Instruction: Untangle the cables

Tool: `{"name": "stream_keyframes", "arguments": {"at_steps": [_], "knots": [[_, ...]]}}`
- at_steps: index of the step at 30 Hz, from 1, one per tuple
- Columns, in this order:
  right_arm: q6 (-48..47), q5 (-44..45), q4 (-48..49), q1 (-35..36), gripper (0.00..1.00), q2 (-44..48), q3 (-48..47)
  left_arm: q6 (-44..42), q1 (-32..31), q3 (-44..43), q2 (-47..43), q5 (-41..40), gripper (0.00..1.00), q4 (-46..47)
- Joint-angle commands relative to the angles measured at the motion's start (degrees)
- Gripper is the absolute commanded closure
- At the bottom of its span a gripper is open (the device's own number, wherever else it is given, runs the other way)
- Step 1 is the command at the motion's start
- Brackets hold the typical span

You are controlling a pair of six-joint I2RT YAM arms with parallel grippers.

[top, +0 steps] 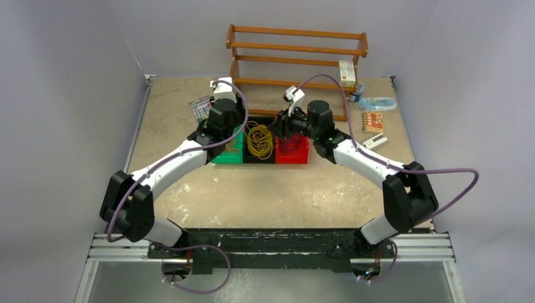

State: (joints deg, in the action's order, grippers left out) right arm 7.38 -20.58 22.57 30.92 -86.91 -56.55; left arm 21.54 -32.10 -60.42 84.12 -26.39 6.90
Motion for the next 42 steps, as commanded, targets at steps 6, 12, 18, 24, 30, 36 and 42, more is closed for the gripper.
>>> {"name": "stream_keyframes", "arguments": {"at_steps": [6, 12, 18, 24, 30, 36, 42], "knots": [[-11.4, 1.9, -17.3, 3.2, 0.57, -8.3, -14.4, 3.3, 0.8, -3.3, -8.5, -10.7, 0.47, -10.9], [-19.6, 3.0, -26.6, 4.4, 0.57, -13.5, -21.8, 1.3, 0.9, -1.4, -12.6, -15.5, 0.47, -9.8], [-24.7, 6.7, -33.9, 6.4, 0.55, -18.7, -27.5, -0.7, 0.9, -1.4, -15.9, -18.9, 0.46, -9.9], [-26.5, 7.9, -36.5, 8.0, 0.47, -21.2, -29.8, -1.3, 0.9, -0.5, -17.9, -20.2, 0.46, -9.8], [-27.7, 12.4, -38.5, 9.1, 0.46, -24.2, -31.8, -0.9, 0.9, 0.1, -19.0, -21.2, 0.46, -9.4], [-27.8, 16.0, -37.9, 9.5, 0.49, -25.5, -32.3, -1.0, 0.9, 0.5, -19.4, -21.4, 0.46, -9.0], [-26.8, 18.2, -35.4, 9.5, 0.61, -26.6, -32.6, -0.6, 0.9, 0.8, -19.3, -21.1, 0.46, -9.0]]}}
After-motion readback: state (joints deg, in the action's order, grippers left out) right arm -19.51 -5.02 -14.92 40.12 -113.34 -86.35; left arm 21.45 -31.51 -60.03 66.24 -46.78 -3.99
